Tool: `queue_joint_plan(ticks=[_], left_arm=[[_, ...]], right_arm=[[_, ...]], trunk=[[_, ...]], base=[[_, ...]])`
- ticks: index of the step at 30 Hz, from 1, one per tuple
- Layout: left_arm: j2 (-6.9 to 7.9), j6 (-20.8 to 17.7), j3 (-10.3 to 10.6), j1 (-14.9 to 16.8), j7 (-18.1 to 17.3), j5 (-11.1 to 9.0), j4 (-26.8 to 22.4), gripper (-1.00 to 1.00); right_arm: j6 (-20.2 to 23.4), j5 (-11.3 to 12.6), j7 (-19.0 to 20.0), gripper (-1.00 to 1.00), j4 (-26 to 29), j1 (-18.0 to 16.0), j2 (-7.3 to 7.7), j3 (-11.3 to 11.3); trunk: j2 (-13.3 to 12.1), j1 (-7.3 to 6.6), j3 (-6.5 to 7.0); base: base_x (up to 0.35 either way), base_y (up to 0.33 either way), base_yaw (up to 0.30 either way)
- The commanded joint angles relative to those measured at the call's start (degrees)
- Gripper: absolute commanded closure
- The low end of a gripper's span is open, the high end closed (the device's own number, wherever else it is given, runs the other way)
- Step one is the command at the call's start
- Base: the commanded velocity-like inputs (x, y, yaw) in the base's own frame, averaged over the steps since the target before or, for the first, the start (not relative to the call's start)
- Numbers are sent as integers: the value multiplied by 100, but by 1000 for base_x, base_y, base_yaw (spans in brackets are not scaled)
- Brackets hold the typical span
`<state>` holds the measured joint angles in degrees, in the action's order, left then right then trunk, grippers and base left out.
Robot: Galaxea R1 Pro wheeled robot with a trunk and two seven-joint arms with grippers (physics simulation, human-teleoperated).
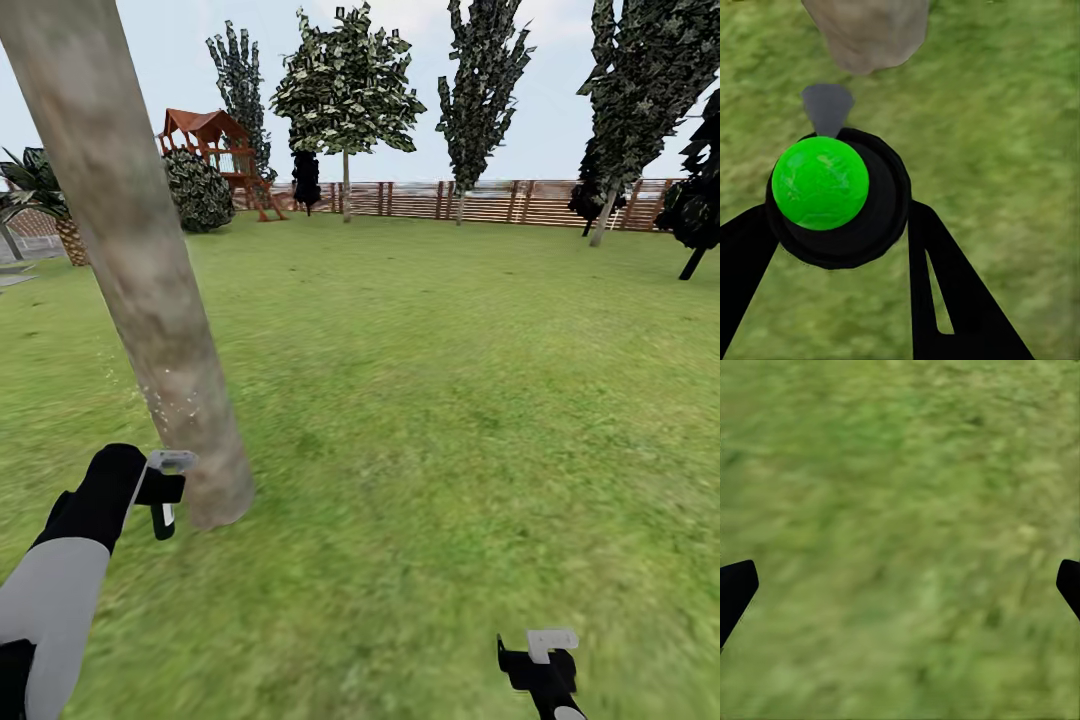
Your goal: In the garden, pick up the pesticide atomizer on the floor and spray pesticide onto both trees until each tree trunk is fully covered.
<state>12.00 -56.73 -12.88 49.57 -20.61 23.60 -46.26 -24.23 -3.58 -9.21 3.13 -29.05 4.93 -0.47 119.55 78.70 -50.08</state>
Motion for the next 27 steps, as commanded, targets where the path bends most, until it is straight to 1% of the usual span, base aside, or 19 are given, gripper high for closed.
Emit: queue_joint_plan(ticks=[1,5,9,11,16,18,21,27], left_arm=[[-1,-13,-18,-11,-57,60,-5,100],[7,1,-5,-51,-57,68,-6,100],[57,62,-37,-68,-41,81,49,100],[71,81,-48,-133,-24,85,69,100],[73,85,-56,-200,-7,88,73,100],[63,85,-50,-201,1,88,75,100],[35,91,-38,-210,4,91,82,100],[54,92,-59,-259,4,90,88,100]], right_arm=[[-12,-38,-29,-100,-5,-4,1,-5],[-12,-38,-29,-100,-5,-4,0,-3],[-12,-38,-29,-100,-5,-4,-1,-5],[-12,-38,-29,-100,-5,-4,-1,-5],[-12,-38,-29,-100,-5,-4,-9,-2],[-12,-38,-29,-100,-5,-4,-5,-4],[-12,-38,-29,-100,-5,-4,7,-5],[-12,-38,-29,-100,-5,-4,8,-6]], trunk=[[2,2,-5],[2,2,-5],[2,2,-5],[2,2,-5],[2,2,-5],[2,2,-5],[2,2,-5],[2,2,-5]], base=[[307,0,0],[245,-111,0],[38,-20,0],[3,-2,28],[0,0,211],[48,-9,75],[196,-125,15],[236,-163,1]])
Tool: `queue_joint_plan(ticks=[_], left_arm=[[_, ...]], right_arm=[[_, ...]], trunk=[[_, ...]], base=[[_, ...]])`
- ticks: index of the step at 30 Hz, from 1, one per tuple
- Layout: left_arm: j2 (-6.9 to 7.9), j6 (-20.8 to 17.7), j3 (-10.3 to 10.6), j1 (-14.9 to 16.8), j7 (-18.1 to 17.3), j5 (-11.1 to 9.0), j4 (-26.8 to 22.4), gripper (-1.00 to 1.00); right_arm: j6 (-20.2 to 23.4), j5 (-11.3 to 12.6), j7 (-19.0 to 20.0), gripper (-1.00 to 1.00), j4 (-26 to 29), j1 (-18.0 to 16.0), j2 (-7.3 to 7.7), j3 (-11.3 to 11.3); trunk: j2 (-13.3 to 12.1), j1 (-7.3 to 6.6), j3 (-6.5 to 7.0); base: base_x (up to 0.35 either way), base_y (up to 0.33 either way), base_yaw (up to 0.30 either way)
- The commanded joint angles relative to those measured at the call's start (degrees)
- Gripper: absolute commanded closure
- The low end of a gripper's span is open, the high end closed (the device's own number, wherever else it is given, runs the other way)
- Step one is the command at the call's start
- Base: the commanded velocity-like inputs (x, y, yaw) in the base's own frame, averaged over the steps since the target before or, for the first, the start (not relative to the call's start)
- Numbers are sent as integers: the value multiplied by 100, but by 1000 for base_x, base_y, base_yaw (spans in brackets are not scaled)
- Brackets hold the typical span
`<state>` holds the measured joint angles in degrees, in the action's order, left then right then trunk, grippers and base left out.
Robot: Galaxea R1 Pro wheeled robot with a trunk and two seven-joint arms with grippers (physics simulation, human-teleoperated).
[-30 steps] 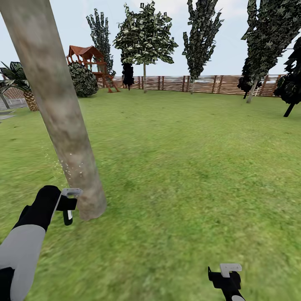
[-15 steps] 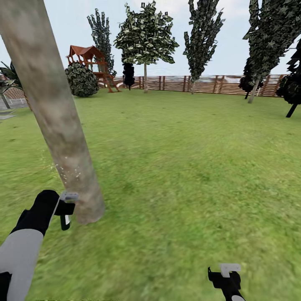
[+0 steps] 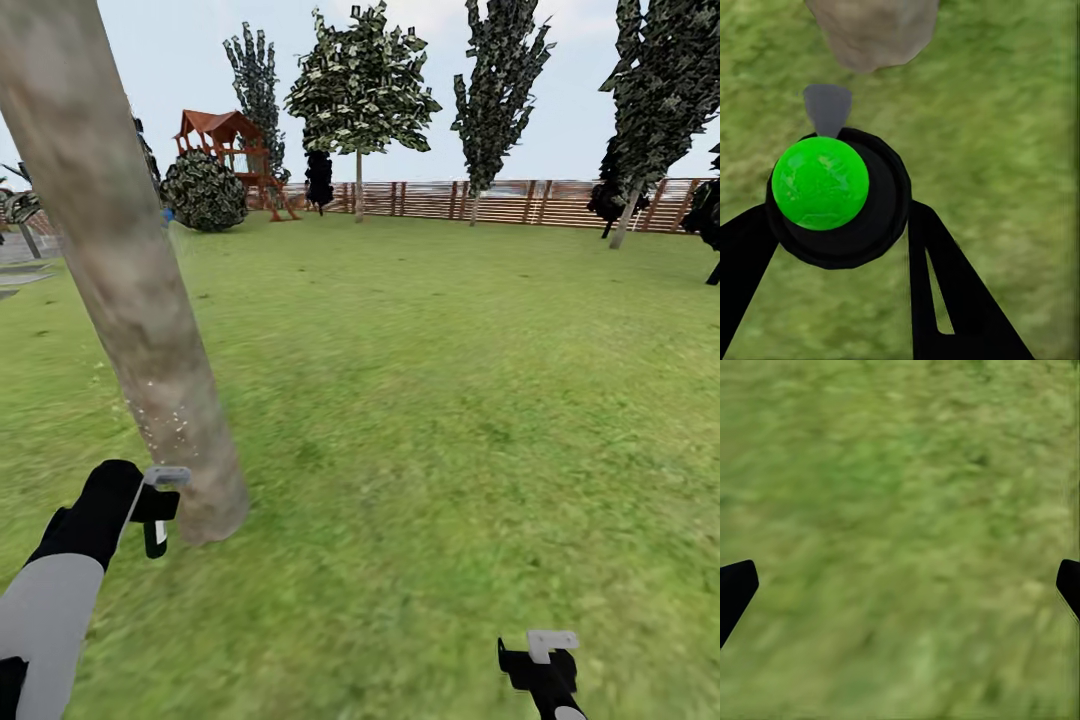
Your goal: In the garden, pick up the pesticide atomizer on the floor and spray pesticide onto both trees until each tree trunk is fully covered.
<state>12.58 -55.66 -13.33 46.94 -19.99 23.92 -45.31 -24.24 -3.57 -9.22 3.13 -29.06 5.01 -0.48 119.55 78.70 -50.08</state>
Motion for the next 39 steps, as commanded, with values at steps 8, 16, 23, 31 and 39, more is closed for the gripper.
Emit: queue_joint_plan(ticks=[8,16,23,31,39], left_arm=[[62,191,-301,-559,-57,56,-18,100],[-12,440,-514,-754,103,41,-10,100],[-44,851,-509,-817,159,50,186,100],[-71,924,-486,-818,220,25,270,100],[-64,917,-518,-818,452,5,269,100]], right_arm=[[-11,-38,-27,-100,-5,-4,-19,1],[-11,-41,-22,-100,-5,-4,-32,4],[-11,-39,-26,-100,-5,-4,-27,4],[-11,-38,-27,-100,-5,-4,-23,-3],[-11,-38,-36,-100,-5,-4,-35,4]], trunk=[[2,2,-5],[2,2,-5],[2,2,-5],[2,2,-5],[2,2,-5]], base=[[238,-166,33],[105,-67,265],[50,-36,152],[104,-247,2],[5,-275,102]])
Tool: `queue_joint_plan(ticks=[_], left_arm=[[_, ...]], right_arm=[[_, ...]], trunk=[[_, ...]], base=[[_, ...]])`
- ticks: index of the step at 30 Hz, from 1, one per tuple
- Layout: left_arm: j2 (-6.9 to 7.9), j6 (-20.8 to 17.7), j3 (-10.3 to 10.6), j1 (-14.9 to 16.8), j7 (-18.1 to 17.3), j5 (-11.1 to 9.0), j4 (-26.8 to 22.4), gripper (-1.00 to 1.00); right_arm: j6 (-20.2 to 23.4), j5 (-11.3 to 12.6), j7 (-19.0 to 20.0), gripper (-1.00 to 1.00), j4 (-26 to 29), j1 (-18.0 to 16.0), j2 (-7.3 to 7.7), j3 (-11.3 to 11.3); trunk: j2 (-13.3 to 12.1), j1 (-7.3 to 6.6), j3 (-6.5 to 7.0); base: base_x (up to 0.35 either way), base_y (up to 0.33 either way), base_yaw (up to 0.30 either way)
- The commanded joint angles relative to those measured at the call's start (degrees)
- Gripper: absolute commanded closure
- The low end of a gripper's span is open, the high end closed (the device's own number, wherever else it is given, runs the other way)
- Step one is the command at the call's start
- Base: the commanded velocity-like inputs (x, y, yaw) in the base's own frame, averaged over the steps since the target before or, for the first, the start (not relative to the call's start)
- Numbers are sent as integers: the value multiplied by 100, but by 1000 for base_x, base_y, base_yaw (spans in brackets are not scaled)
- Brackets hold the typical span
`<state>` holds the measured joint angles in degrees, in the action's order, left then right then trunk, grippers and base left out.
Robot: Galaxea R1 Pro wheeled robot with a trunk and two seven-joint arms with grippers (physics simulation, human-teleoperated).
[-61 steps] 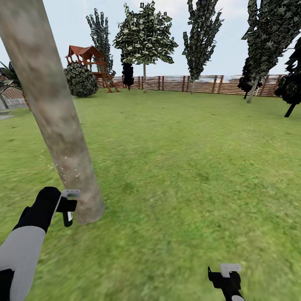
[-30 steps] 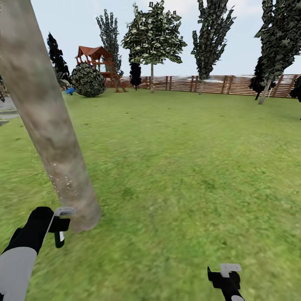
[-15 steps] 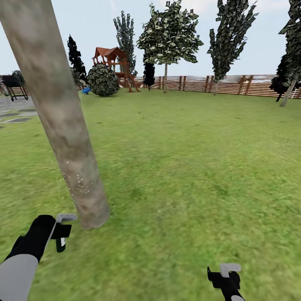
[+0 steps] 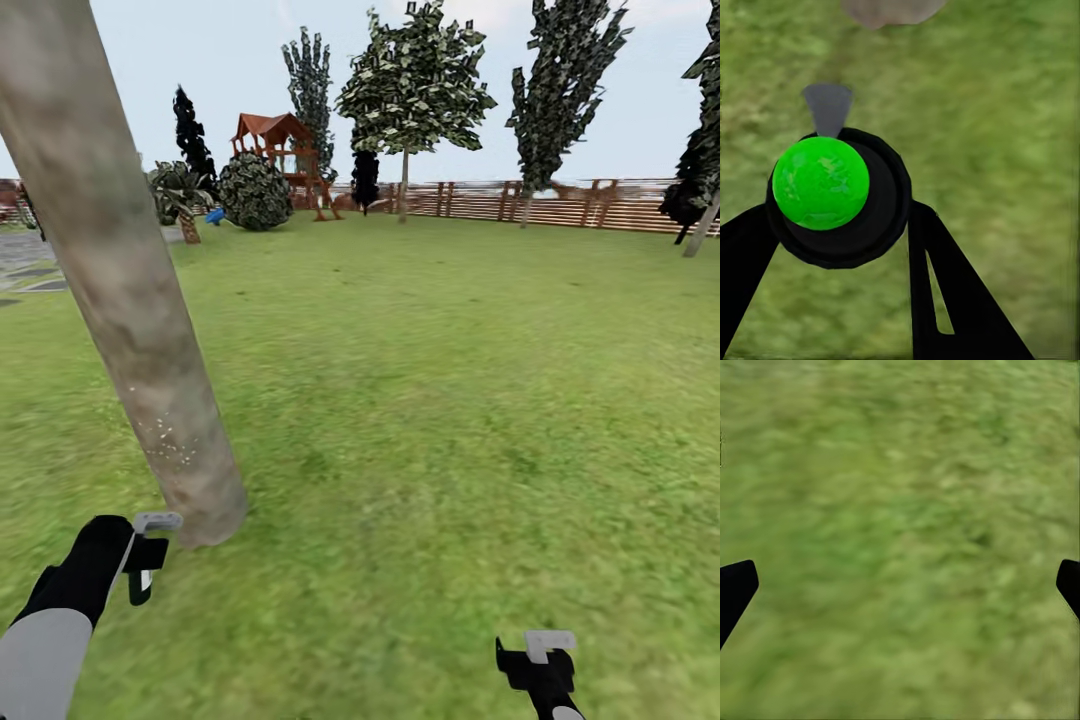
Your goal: In the garden, pick up the pesticide atomizer on the floor and spray pesticide onto both trees until each tree trunk is fully covered.
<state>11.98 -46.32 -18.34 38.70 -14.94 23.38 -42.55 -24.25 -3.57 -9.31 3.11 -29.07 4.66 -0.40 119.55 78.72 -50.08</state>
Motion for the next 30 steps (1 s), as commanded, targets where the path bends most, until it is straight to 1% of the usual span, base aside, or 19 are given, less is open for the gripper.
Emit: queue_joint_plan(ticks=[1,6,7,9,12,23,30], left_arm=[[-4,-18,-22,6,-53,58,-7,100],[-20,-18,-22,6,-53,53,0,100],[-47,-15,-21,6,-52,52,0,100],[-173,-9,-15,6,-44,62,-4,100],[-192,-9,-18,7,-44,62,-7,100],[-199,-1,-21,6,-44,61,-15,100],[-204,-2,-21,6,-44,55,-25,100]], right_arm=[[-10,-38,-27,-100,-3,-2,0,-4],[-10,-38,-27,-100,-3,-2,0,-4],[-10,-38,-27,-100,-3,-2,0,-4],[-10,-38,-27,-100,-3,-2,0,-4],[-10,-38,-27,-100,-3,-2,0,-4],[-10,-38,-28,-100,-12,-2,17,-8],[-10,-38,-27,-100,-3,-2,9,-5]], trunk=[[2,-1,-5],[2,-1,-5],[2,-1,-5],[2,-1,-5],[2,-1,-5],[2,-1,-5],[2,-1,-5]], base=[[0,-276,266],[-35,-276,275],[74,-274,276],[151,-254,276],[172,-242,169],[207,-217,10],[23,-266,0]])
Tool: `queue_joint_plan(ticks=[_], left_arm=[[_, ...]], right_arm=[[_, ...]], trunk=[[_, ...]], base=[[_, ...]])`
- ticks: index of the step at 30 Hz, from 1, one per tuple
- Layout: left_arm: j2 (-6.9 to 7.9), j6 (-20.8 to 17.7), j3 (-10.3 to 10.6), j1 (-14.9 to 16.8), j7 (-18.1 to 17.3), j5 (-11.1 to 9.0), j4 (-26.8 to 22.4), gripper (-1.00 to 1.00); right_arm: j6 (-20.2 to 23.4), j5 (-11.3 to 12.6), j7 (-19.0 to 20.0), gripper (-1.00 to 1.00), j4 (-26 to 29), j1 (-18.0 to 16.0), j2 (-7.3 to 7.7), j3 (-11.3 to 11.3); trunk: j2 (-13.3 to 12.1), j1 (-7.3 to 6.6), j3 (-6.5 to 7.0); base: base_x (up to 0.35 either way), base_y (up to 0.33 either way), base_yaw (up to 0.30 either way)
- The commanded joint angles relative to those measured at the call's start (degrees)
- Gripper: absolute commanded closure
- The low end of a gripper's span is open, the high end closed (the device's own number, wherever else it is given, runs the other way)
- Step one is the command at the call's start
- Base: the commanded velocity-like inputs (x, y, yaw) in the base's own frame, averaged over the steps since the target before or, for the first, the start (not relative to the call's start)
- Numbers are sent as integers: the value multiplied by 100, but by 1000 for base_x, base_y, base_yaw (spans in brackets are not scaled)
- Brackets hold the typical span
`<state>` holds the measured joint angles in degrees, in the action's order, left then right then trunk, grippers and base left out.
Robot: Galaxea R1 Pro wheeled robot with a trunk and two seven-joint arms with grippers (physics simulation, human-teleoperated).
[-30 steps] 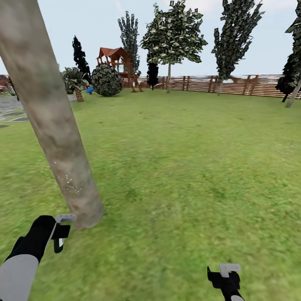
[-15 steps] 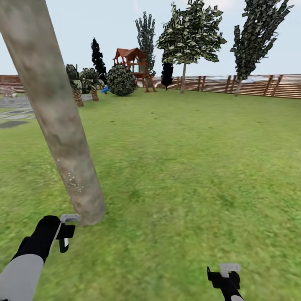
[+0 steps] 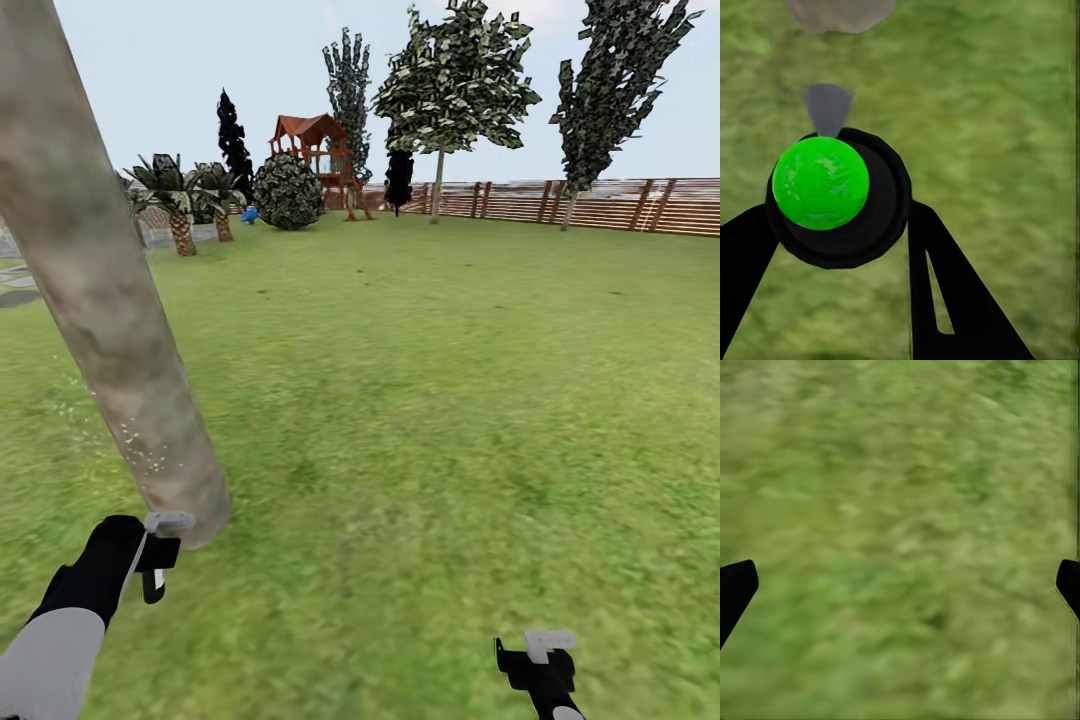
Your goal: In the garden, pick up the pesticide atomizer on the floor and spray pesticide onto both trees until each tree trunk is fully covered.
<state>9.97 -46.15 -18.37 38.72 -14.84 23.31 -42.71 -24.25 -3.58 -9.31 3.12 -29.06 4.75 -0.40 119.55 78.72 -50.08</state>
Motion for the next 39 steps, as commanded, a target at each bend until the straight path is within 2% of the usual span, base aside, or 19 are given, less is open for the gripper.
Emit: queue_joint_plan(ticks=[1,6,12,17,26,30,34,37,39], left_arm=[[-4,-18,-17,4,-54,62,-9,100],[-4,-17,-18,4,-54,60,-9,100],[-2,-18,-25,4,-54,67,-32,100],[5,-17,-26,4,-54,71,-40,100],[19,-17,-36,4,-54,83,-53,100],[34,-17,-237,4,74,85,-53,100],[56,-3,-564,4,309,69,-19,100],[75,-3,-588,29,281,64,-12,100],[38,-30,-550,79,245,75,-45,100]], right_arm=[[-10,-38,-27,-100,-5,-3,-1,-4],[-10,-38,-27,-100,-6,-2,-9,-4],[-10,-42,-27,-100,-5,-2,-16,-4],[-10,-44,-27,-100,-5,-3,-18,-4],[-10,-38,-27,-100,-5,-3,-16,-4],[-10,-38,-27,-100,-5,-3,-18,-4],[-10,-38,-27,-100,-5,-3,-10,-4],[-10,-38,-27,-100,-5,-3,-10,-4],[-10,-38,-27,-100,-5,-3,-9,-4]], trunk=[[2,-1,-5],[2,-1,-5],[2,-1,-5],[2,-1,-5],[2,-1,-5],[2,-1,-5],[2,-1,-5],[2,-1,-5],[2,-1,-5]], base=[[1,-271,0],[0,-271,20],[30,-270,246],[188,-231,252],[238,-193,10],[251,-177,211],[314,-40,271],[140,-3,275],[23,0,275]])
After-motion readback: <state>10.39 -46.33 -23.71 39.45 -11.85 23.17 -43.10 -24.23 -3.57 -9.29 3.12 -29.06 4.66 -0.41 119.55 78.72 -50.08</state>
